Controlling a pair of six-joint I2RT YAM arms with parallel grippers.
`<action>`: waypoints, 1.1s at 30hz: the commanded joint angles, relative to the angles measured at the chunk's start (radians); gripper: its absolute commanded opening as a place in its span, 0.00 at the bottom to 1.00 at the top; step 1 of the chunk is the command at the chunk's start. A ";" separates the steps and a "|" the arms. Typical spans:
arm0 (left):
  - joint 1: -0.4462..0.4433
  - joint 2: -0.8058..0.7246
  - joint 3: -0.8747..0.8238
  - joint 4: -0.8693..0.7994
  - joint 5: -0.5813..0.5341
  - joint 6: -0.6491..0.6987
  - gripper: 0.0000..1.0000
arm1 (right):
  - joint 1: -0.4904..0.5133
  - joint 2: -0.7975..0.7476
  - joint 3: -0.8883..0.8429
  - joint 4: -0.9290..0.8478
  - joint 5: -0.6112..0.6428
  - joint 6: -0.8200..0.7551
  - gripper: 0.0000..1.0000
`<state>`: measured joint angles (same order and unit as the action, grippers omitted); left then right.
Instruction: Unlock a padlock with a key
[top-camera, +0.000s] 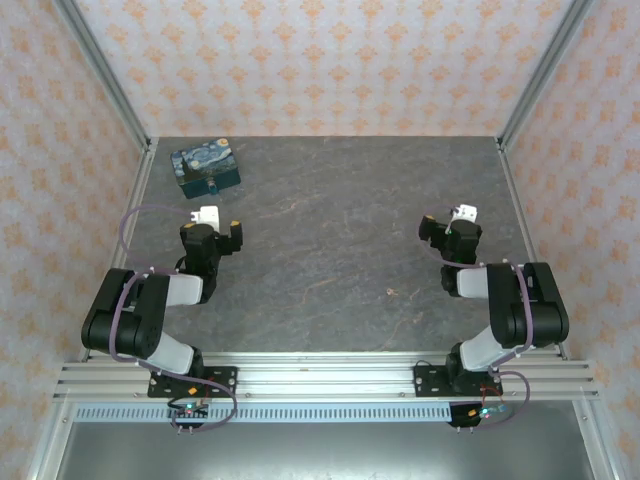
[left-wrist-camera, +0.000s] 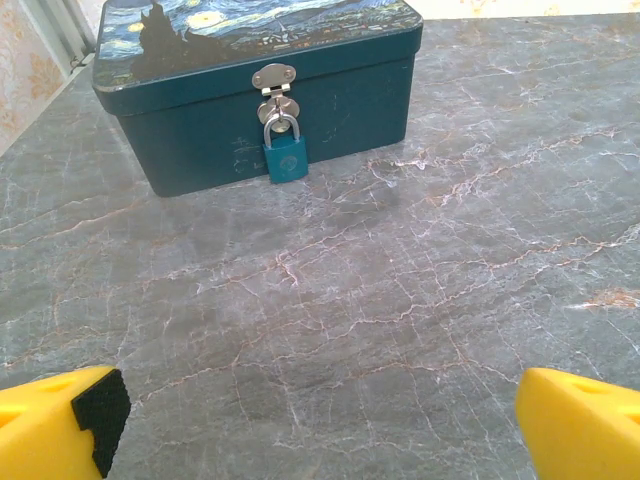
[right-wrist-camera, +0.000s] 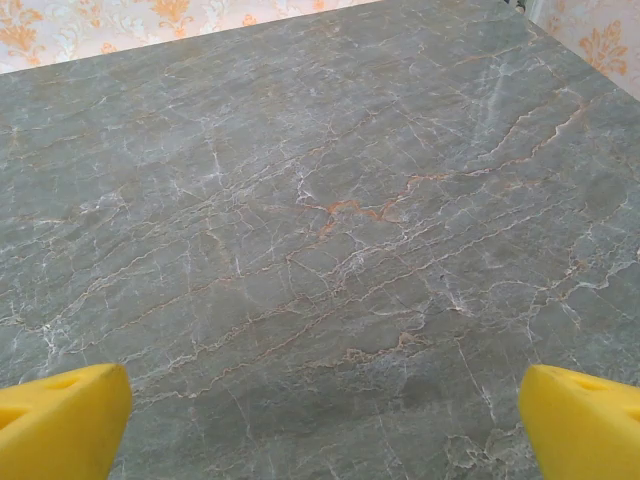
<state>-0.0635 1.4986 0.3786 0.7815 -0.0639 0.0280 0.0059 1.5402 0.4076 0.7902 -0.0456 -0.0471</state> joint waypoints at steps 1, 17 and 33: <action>-0.002 -0.007 0.022 0.004 -0.017 0.013 1.00 | 0.004 -0.014 -0.004 0.020 -0.005 -0.014 0.99; 0.000 -0.039 0.082 -0.122 -0.039 0.001 1.00 | -0.004 -0.012 0.004 0.010 0.001 0.000 0.99; 0.053 -0.107 0.293 -0.483 -0.031 -0.078 1.00 | -0.010 -0.274 0.158 -0.424 -0.005 0.144 0.99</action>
<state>-0.0292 1.4075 0.5991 0.4118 -0.0925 -0.0128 0.0036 1.3064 0.5014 0.5137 -0.0433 0.0063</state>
